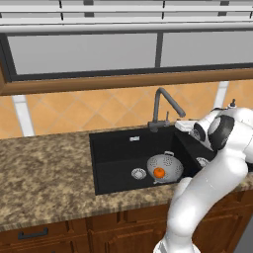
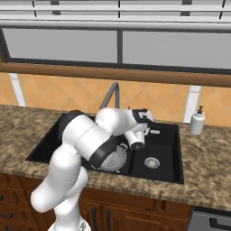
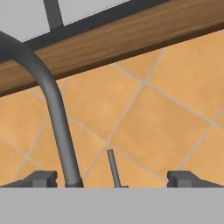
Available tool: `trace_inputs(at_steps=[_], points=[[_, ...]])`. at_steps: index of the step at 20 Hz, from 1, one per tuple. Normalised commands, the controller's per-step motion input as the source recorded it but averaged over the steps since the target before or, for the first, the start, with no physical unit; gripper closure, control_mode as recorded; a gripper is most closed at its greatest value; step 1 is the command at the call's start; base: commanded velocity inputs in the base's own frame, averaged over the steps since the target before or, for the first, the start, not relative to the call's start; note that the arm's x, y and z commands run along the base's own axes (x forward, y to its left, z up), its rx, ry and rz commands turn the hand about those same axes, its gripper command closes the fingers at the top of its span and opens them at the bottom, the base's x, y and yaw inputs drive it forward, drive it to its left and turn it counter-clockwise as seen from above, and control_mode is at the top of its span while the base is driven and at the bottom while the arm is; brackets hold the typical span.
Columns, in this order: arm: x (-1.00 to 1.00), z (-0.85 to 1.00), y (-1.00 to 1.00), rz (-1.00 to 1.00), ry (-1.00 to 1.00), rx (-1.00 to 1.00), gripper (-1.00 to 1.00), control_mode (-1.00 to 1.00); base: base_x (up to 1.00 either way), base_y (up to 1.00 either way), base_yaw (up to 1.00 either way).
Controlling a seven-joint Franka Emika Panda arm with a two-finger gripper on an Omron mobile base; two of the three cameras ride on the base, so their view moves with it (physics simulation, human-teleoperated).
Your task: Put the colander in the sink, put the orange in the colander, and turn on the sink faucet and pour water over the colander.
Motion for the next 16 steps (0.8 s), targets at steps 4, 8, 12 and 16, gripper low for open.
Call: trace_inputs(at_steps=[4, 8, 12, 16], points=[[0.00, -0.13, -0.04, 0.00, 0.00, 0.00, -1.00, -1.00, 0.00, 0.00, 0.00], [0.00, -0.26, 0.00, 0.00, 0.00, 0.00, -1.00, -1.00, 0.00, 0.00, 0.00], [0.00, -0.22, 0.00, 0.00, 0.01, 0.00, -1.00, -1.00, 0.00, 0.00, 0.00], [0.00, -0.11, 0.00, 0.00, 0.01, 0.00, -1.00, -1.00, 0.00, 0.00, 0.00]])
